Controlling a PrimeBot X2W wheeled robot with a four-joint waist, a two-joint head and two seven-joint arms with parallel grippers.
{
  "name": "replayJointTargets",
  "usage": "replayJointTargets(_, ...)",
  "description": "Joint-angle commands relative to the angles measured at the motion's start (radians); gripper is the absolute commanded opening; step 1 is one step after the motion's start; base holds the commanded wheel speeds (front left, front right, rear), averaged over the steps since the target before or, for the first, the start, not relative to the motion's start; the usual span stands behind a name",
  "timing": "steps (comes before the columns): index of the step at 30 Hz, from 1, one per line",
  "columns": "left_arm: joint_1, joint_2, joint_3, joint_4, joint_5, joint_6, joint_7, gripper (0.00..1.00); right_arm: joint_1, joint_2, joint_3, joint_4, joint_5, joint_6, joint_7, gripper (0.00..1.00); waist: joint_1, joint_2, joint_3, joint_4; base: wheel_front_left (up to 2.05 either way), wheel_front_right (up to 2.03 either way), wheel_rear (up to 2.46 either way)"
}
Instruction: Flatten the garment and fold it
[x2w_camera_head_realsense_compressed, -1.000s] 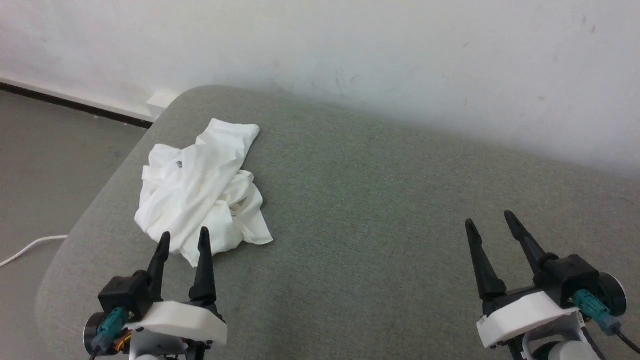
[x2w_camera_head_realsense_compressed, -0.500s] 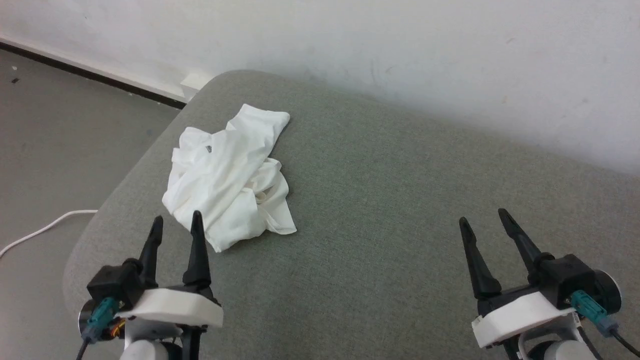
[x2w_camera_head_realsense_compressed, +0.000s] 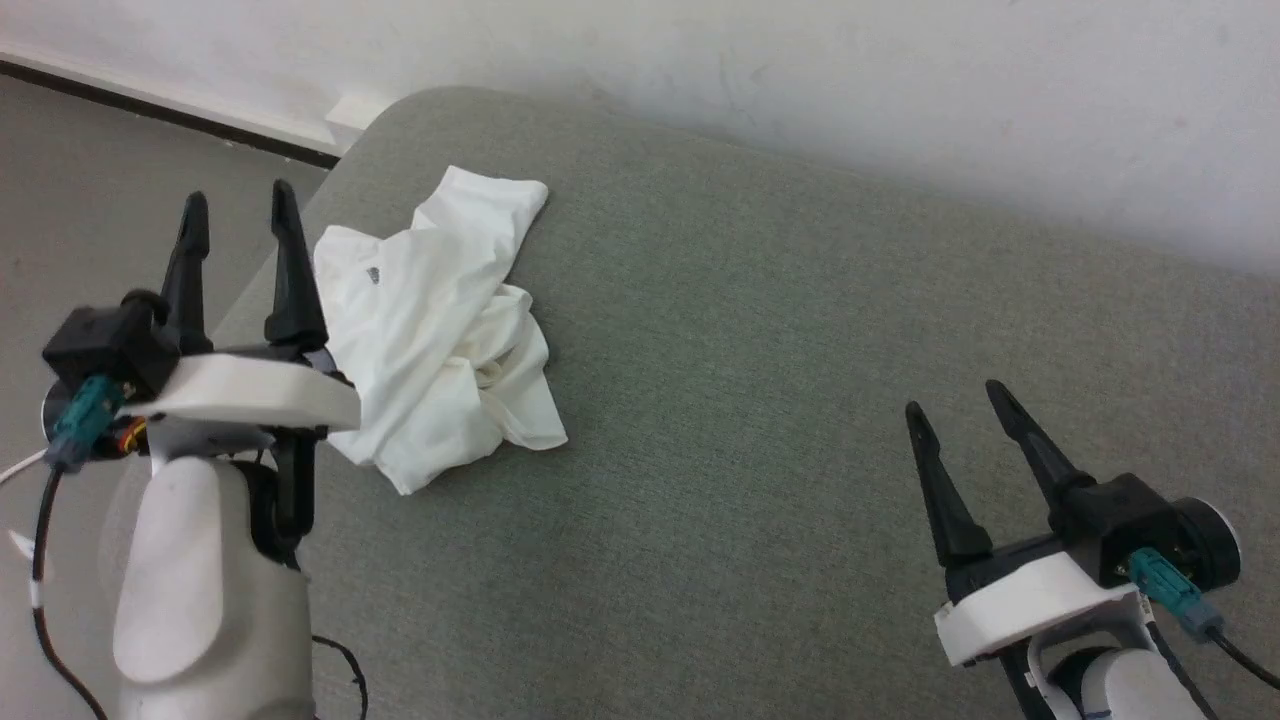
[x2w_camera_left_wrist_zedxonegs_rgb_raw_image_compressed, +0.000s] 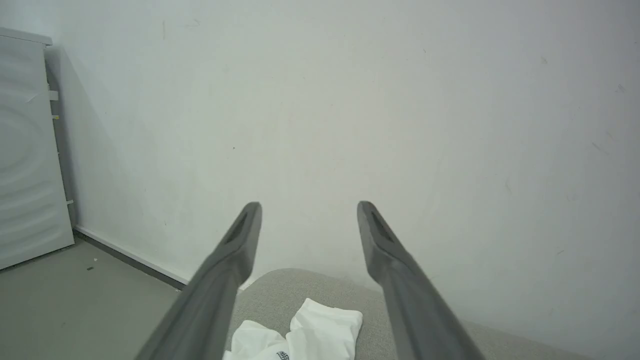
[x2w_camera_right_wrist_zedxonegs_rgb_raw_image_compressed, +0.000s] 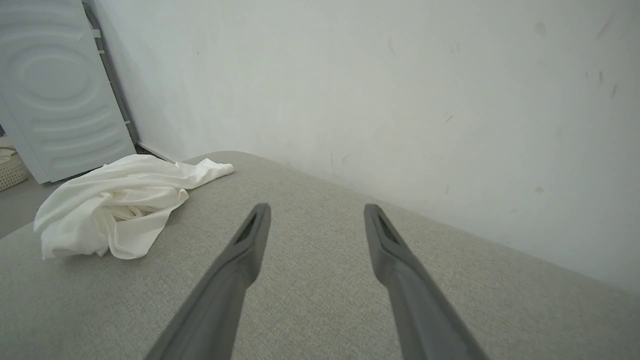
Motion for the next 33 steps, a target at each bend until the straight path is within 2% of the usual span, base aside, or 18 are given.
replayJointTargets(1,-0.024,0.011,0.002,0.027,0.009,-0.009,-0.006,1.00,-0.016,0.002,0.004,-0.007,-0.008,-0.002,0.000,1.00,-0.0001,0.0000,0.033,-0.027,0.00,0.00,0.00)
replayJointTargets(7,-0.213,0.087,-0.036,0.284,0.008,-0.034,0.017,1.00,-0.045,0.002,0.012,-0.021,-0.024,-0.002,0.012,1.00,-0.0001,0.0000,0.102,-0.060,0.00,0.00,0.00)
replayJointTargets(12,-0.329,0.135,-0.068,0.520,-0.036,-0.051,0.105,1.00,-0.074,0.002,0.022,-0.022,-0.032,-0.002,0.012,1.00,-0.0001,0.0000,0.155,-0.080,0.00,0.00,0.00)
replayJointTargets(18,-0.417,0.163,-0.106,0.745,-0.152,-0.060,0.262,1.00,-0.100,0.002,0.041,-0.011,-0.030,-0.002,0.015,1.00,-0.0001,0.0000,0.198,-0.096,0.00,0.00,0.00)
replayJointTargets(23,-0.418,0.171,-0.166,0.833,-0.254,-0.060,0.432,1.00,-0.108,0.002,0.050,0.004,-0.026,-0.002,0.017,1.00,-0.0001,0.0000,0.206,-0.108,0.00,0.00,0.00)
replayJointTargets(29,-0.393,0.180,-0.233,0.909,-0.317,-0.060,0.652,1.00,-0.115,0.002,0.062,0.022,-0.015,-0.002,0.008,1.00,-0.0001,0.0000,0.192,-0.128,0.00,0.00,0.00)
replayJointTargets(30,-0.387,0.182,-0.241,0.915,-0.323,-0.060,0.669,0.75,-0.115,0.002,0.064,0.025,-0.010,-0.002,0.005,1.00,-0.0001,0.0000,0.187,-0.132,0.00,0.00,0.00)
replayJointTargets(32,-0.378,0.187,-0.260,0.921,-0.330,-0.060,0.698,0.06,-0.113,0.002,0.063,0.033,-0.001,-0.002,0.001,1.00,-0.0001,0.0000,0.176,-0.139,0.00,0.00,0.00)
replayJointTargets(33,-0.374,0.190,-0.266,0.919,-0.334,-0.060,0.698,0.00,-0.112,0.002,0.061,0.037,0.003,-0.002,-0.001,1.00,-0.0001,0.0000,0.167,-0.142,0.00,0.00,0.00)
